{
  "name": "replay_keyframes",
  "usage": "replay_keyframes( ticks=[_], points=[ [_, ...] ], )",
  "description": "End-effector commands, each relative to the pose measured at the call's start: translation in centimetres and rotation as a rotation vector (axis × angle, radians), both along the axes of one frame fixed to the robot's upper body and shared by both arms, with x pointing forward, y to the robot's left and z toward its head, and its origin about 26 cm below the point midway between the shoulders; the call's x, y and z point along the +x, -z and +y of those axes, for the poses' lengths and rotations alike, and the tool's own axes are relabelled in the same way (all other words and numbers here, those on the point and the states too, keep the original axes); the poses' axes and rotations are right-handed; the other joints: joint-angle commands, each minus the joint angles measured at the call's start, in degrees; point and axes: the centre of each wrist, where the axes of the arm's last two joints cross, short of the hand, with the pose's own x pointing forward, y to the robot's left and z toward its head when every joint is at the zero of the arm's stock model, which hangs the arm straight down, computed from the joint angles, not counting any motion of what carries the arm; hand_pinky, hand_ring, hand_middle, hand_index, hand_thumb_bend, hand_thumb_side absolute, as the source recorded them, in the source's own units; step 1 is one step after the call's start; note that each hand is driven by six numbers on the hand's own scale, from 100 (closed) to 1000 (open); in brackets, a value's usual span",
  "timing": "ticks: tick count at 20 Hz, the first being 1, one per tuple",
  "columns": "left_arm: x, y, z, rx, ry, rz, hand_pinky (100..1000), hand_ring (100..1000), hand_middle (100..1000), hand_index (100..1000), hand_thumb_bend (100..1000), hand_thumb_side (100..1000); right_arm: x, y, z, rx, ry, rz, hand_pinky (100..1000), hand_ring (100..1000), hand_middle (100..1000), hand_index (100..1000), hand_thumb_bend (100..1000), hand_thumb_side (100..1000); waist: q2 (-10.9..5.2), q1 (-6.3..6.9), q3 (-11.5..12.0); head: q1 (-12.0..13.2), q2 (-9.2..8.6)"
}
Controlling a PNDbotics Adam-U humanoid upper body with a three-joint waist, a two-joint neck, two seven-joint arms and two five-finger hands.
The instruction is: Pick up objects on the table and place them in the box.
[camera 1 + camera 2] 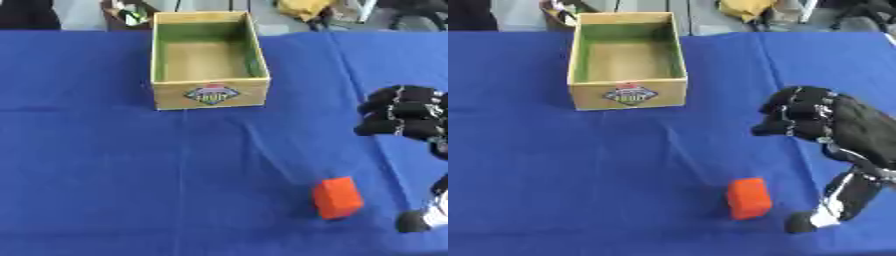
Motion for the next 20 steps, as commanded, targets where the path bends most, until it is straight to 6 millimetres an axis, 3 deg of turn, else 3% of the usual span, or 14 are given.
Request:
replay_keyframes(
  ticks=[1,11,20],
  points=[
    [-0.1,-0.6,-0.1,0.019,0.003,-0.013,100,135,152,407,100,981,0.0,-0.8,0.0,-0.005,-0.009,-0.017,735,720,575,791,670,1000,-0.67,0.02,-0.1,0.0,-0.48],
    [0.0,-0.7,-0.2,0.018,0.004,-0.011,100,135,153,407,100,987,0.1,-1.0,0.0,0.009,-0.01,-0.023,734,718,574,790,671,1000,-0.43,-0.17,-0.6,0.3,-0.35],
    [0.1,-0.8,-0.3,0.02,0.015,-0.008,100,136,155,407,100,988,0.9,-1.9,1.4,-0.051,0.001,-0.061,718,707,578,788,747,1000,-0.61,-0.27,-0.3,0.0,-0.11]
  ],
)
